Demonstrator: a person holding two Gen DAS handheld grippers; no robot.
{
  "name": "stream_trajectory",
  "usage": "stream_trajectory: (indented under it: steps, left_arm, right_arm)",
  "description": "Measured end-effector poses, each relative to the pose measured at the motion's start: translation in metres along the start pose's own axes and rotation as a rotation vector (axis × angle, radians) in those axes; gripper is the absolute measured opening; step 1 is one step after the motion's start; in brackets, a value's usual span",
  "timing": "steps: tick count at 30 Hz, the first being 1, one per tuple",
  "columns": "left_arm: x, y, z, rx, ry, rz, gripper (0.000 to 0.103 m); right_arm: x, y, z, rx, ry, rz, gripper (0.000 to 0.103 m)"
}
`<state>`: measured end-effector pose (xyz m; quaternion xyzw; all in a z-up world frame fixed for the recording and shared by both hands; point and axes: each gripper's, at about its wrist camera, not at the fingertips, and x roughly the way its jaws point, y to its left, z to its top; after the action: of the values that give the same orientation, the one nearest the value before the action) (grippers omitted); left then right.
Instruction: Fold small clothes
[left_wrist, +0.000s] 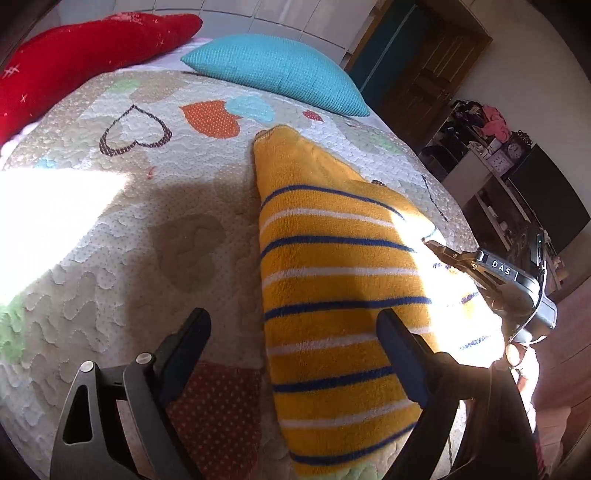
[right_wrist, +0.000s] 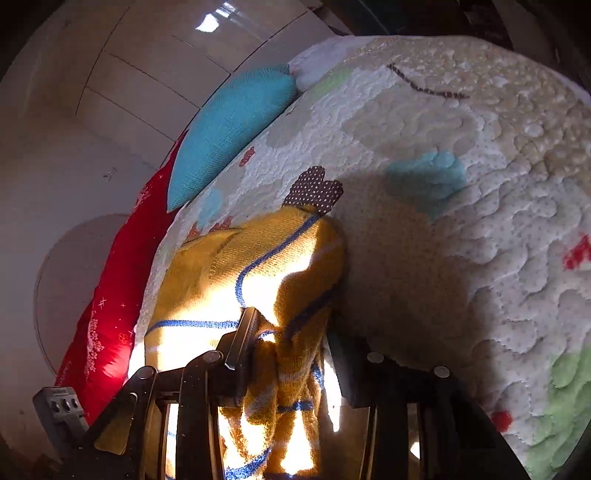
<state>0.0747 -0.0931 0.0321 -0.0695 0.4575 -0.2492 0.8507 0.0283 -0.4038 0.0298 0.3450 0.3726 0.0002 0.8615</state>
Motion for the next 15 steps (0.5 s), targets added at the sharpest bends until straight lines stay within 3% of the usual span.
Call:
stream_trajectory:
  steps: [2,5,8,10,13,15]
  left_arm:
    - [-0.016,-0.009,-0.01,0.043,-0.041,0.03,0.091]
    - [-0.016,-0.021,-0.031,0.11,-0.029,0.09,0.091]
    - [0.001,-0.023,-0.052,0.112,0.046,0.096,0.091]
    - [-0.001,-0.02,-0.06,0.081,0.061,0.079,0.091]
    - [-0.021,-0.022,-0.066,0.09,0.022,0.069,0.091]
    - [-0.043,-0.024,-0.07,0.113,-0.043,0.08,0.091]
  right_arm:
    - [-0.028,0.024,-0.005,-0.096,-0.087,-0.057,0.044]
    - [-0.059,0.057,-0.017,-0.188,-0.146,-0.008,0.044]
    - [-0.058,0.081,-0.035,-0.262,-0.088,0.071,0.043]
    - [-0.042,0.086,-0.046,-0.304,-0.038,0.038,0.043]
    - [-0.018,0.067,-0.06,-0.31,0.028,-0.072,0.04]
    - [-0.024,0.056,-0.059,-0.28,0.007,-0.069,0.04]
